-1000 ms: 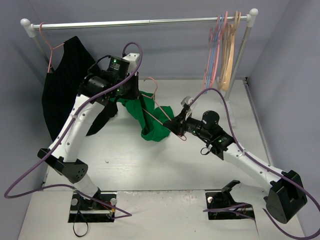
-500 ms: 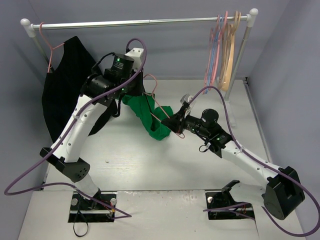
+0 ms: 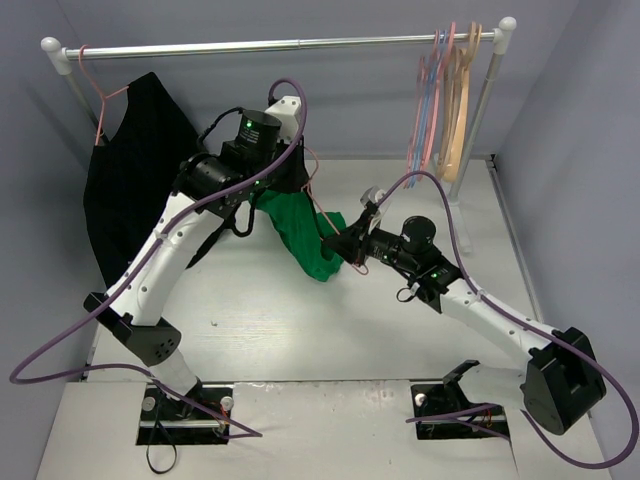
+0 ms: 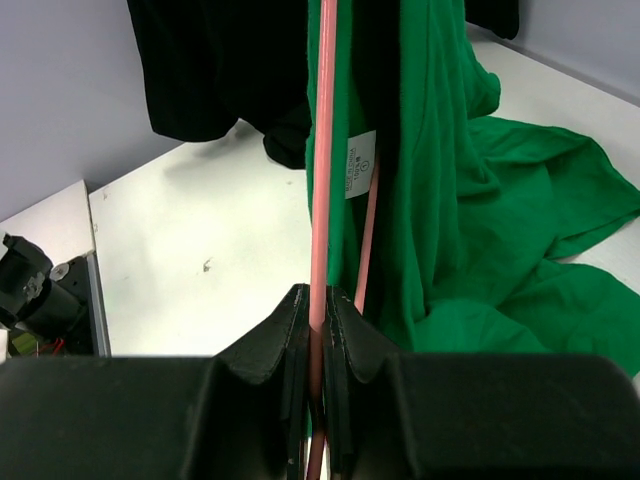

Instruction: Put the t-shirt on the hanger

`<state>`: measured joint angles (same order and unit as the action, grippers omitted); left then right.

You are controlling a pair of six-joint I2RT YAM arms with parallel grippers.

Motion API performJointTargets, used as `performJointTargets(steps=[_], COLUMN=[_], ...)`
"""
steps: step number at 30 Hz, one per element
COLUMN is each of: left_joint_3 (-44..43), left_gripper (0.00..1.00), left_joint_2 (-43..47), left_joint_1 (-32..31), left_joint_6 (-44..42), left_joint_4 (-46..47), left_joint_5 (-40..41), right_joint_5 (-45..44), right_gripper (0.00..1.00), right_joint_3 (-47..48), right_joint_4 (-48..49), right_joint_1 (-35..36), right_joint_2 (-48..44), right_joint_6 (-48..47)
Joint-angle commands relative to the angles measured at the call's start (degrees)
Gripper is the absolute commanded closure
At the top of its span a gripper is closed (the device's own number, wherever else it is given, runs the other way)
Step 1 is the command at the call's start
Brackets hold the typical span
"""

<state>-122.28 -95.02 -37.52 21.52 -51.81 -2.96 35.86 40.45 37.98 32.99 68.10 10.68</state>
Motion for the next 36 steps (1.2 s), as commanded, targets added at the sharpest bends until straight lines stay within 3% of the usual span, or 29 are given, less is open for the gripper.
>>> performJointTargets(steps=[1, 6, 7, 10, 13, 24, 31, 34, 36], left_joint_3=[1.0, -0.2, -0.2, -0.1, -0.2, -0.3, 6.4, 13.4, 17.3], left_gripper=[0.9, 0.75, 0.65, 0.53, 0.48, 0.46, 0.48, 0.51, 0.5], left_joint_2=[3.6, 3.0, 3.2, 4.1, 4.8, 10.3, 13.2, 16.1, 16.9], left_joint_1=[-1.8, -2.3, -2.3, -2.3, -2.2, -2.2, -0.1, 5.8, 10.1], left_joint_6=[1.8, 1.2, 0.9, -0.9, -3.3, -12.4, -19.3, -21.0, -21.3], left_joint_4=[7.2, 6.5, 6.2, 4.2, 2.2, 0.6, 0.0, 4.5, 8.0], left_joint_5=[-3.5, -3.8, -3.2, 0.0, 2.3, 4.8, 7.5, 2.7, -5.2], right_joint_5=[2.1, 2.3, 2.3, 2.3, 2.3, 2.1, 1.9, 1.8, 1.8], right_gripper=[1.0, 1.0, 1.0, 1.0, 1.0, 1.0, 1.0, 1.0, 1.0], right_joint_3=[3.4, 3.3, 3.3, 3.2, 3.1, 2.8, 3.1, 3.2, 3.3], right_joint_4=[9.9, 11.2, 11.2, 11.4, 11.4, 10.4, 9.3, 9.2, 9.1], right_joint_1=[-0.3, -0.6, -0.7, -1.3, -1.5, -1.7, -1.7, -1.8, -1.8], right_joint_2=[0.6, 1.2, 1.1, 0.8, 0.8, 2.0, 1.8, 1.9, 2.0], right_joint_6=[0.3, 0.7, 0.7, 0.7, 0.6, 0.1, 0.1, 0.1, 0.2])
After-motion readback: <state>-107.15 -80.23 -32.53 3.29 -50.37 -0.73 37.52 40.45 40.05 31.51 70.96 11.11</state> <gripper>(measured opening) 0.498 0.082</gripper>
